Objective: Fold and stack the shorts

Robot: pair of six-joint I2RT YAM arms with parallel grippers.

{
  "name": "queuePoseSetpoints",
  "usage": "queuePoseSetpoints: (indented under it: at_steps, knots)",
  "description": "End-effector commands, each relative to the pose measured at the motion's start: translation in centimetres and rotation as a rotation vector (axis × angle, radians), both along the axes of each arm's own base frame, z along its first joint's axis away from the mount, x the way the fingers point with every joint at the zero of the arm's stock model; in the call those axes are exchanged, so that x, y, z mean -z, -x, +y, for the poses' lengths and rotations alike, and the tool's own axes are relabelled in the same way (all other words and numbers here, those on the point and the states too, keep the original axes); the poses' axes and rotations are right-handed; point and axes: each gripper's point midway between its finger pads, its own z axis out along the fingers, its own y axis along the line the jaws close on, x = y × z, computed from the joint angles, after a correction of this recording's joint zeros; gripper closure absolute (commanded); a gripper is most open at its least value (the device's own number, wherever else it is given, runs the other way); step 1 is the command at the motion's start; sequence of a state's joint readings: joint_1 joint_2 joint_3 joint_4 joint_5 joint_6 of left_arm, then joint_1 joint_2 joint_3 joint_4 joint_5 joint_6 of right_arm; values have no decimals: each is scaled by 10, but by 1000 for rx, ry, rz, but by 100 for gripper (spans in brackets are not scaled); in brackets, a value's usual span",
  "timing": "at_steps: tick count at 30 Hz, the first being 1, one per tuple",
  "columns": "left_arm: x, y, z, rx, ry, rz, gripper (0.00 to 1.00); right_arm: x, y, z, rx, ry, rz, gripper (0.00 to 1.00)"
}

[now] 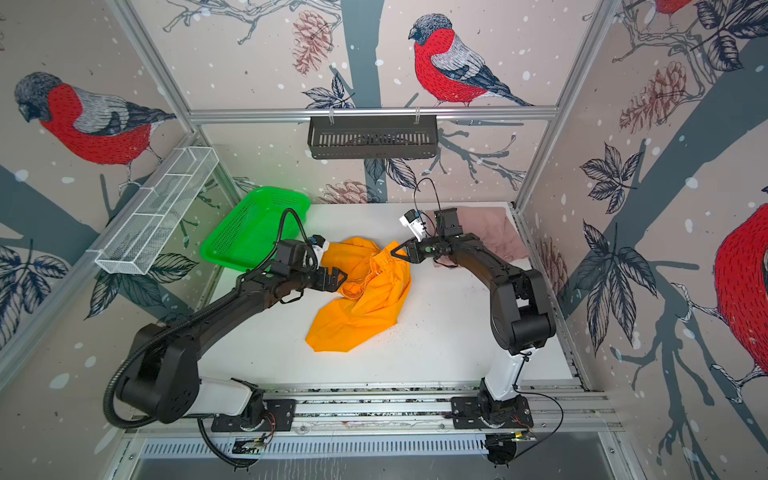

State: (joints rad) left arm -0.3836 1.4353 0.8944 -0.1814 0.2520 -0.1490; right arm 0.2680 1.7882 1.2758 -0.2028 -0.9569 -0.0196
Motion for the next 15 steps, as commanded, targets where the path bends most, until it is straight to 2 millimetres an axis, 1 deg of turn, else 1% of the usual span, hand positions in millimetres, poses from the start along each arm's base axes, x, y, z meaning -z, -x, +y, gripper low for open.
queuePoseSetpoints:
  at_steps: [1,2,4,5,7,8,9,10,11,12,14,15]
  knots:
    - [15,-9,15,-41,-129,-20,2,1,-10,-10,59,12,-3,70]
    - [18,-10,14,-33,-134,-7,2,4,-10,-12,66,14,4,68]
    - [23,-12,4,12,-116,18,2,7,-11,-14,72,22,10,61]
    - [25,-13,0,21,-110,20,2,8,-11,-15,77,27,13,60]
    - [32,-15,-11,56,-119,18,3,5,-11,-16,85,35,3,58]
    - [33,-15,-16,71,-129,17,3,2,-12,-18,99,43,-6,56]
    - [38,-14,-19,79,-151,26,5,-1,-14,-21,127,60,-20,51]
    - [45,-12,-19,83,-170,49,6,-4,-16,-26,164,85,-32,46]
    - [43,-14,-22,86,-173,56,9,-6,-19,-32,200,109,-40,44]
    - [45,-15,-21,78,-181,71,13,-9,-20,-38,244,135,-44,41]
    - [51,-14,-19,69,-196,102,20,-14,-23,-49,332,181,-47,37]
    - [53,-13,-18,65,-198,114,22,-16,-22,-54,373,203,-48,36]
